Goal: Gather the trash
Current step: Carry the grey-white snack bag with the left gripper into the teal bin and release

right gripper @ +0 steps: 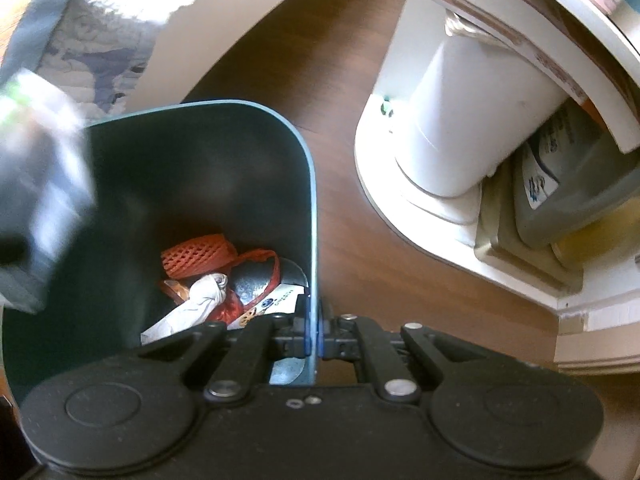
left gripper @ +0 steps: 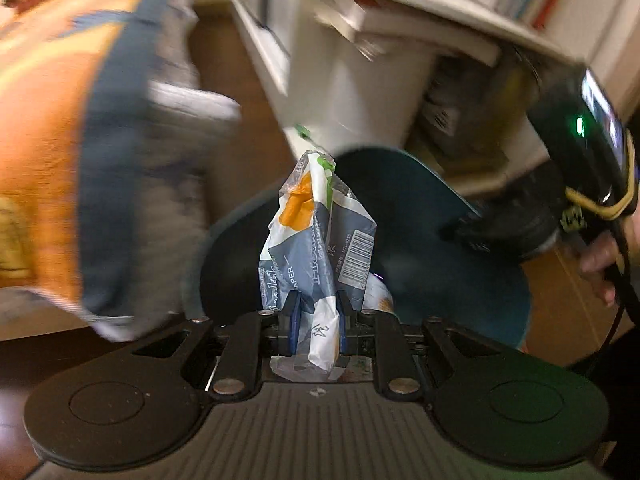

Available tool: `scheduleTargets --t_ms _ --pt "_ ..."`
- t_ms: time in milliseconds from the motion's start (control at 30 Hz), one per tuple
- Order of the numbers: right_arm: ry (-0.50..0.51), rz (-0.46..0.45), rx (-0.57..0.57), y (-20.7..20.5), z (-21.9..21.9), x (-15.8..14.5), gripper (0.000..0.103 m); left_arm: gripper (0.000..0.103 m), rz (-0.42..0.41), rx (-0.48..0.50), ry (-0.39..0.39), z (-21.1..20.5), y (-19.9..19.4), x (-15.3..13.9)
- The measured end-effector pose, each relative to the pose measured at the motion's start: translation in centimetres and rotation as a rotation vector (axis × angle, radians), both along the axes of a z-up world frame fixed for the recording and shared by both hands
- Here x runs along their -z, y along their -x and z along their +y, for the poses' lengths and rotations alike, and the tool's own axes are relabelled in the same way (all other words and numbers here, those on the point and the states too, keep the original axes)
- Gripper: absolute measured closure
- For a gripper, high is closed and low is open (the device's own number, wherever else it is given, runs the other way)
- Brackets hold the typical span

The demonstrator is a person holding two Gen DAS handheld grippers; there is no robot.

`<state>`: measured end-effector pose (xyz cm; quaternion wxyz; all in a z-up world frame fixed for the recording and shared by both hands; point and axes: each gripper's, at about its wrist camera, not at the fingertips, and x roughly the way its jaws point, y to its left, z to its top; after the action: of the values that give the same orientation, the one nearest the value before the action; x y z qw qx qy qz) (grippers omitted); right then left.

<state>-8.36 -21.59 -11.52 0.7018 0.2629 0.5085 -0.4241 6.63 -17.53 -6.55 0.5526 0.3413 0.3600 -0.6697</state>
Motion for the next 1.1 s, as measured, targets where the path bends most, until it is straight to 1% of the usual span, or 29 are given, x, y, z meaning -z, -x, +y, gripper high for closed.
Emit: scheduleTargets --t_ms 133,233,333,500,667,733,833,900,933,967,1100 --pt "0.010 0.000 -0.024 -0.1 0.1 0.2 0.100 0.086 -0.010 0.032 -0.066 -2.3 2.4 3.4" --pt "-0.001 -0.008 -0.014 0.2 -0.1 0.5 0.100 0.086 -0.010 0.052 -0.138 -3.5 3.8 6.0" --pt "-0.007 -0.010 -0.008 0.3 0.0 0.6 0.100 0.086 -0.008 0.070 -0.180 -4.0 4.7 7.5" --pt "-0.026 -0.009 0.003 0.5 -0.4 1.1 0.100 0.086 -0.046 0.091 -0.207 -4.7 5.7 8.8" --pt "-0.033 -0.012 -0.003 0.6 -0.3 1.4 0.100 0.086 -0.083 0.102 -0.205 -5.1 6.3 9.4" --pt "-0.033 -0.014 -0.010 0.5 -0.2 1.3 0.100 0.083 -0.093 0.100 -0.201 -5.2 6.4 9.4" --pt "-0.040 -0.021 -0.010 0.5 -0.2 1.4 0.100 0.073 -0.101 0.091 -0.208 -5.5 6.5 9.4" --pt "-0.044 -0.019 -0.011 0.5 -0.4 1.5 0.100 0.057 -0.100 0.086 -0.216 -5.6 6.3 9.5" --pt "-0.046 -0.020 -0.011 0.5 -0.4 1.5 0.100 0.052 -0.092 0.086 -0.210 -5.5 6.2 9.4" --pt "-0.049 -0.023 -0.011 0.4 -0.5 1.6 0.100 0.045 -0.087 0.085 -0.203 -5.4 6.1 9.3" --pt "-0.051 -0.025 -0.012 0.4 -0.6 1.7 0.100 0.044 -0.073 0.095 -0.173 -4.7 5.8 8.0"
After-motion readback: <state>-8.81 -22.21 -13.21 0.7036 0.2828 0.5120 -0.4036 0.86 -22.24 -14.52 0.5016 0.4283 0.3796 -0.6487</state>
